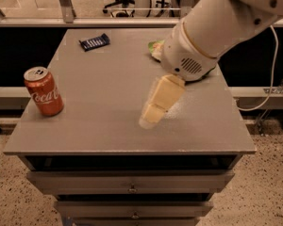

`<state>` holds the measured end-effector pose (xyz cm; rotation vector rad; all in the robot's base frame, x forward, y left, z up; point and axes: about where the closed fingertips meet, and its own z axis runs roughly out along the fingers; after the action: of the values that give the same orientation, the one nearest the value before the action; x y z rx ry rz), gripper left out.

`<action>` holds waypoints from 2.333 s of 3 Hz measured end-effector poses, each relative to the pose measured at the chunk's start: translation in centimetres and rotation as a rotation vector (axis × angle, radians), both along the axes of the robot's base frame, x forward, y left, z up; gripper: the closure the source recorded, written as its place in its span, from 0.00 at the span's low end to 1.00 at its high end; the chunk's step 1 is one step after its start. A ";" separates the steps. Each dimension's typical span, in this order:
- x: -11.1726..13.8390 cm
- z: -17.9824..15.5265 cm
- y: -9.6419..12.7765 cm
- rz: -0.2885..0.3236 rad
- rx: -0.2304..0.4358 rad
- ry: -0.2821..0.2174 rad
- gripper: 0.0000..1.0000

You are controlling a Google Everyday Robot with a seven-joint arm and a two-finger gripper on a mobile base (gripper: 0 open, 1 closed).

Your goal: Knock coke can over

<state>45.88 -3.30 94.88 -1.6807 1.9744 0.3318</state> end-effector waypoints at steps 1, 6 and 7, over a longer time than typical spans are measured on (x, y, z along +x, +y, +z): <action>0.5 0.4 2.0 -0.003 0.035 -0.014 0.00; 4.9 -3.1 16.7 0.125 0.384 -0.015 0.00; 6.8 -4.0 20.1 0.126 0.468 -0.017 0.00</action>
Offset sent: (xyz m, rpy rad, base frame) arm 0.0046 0.0205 0.0039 0.0352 -0.0138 -0.0025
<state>52.65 16.76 90.91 -1.4924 1.6186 0.7576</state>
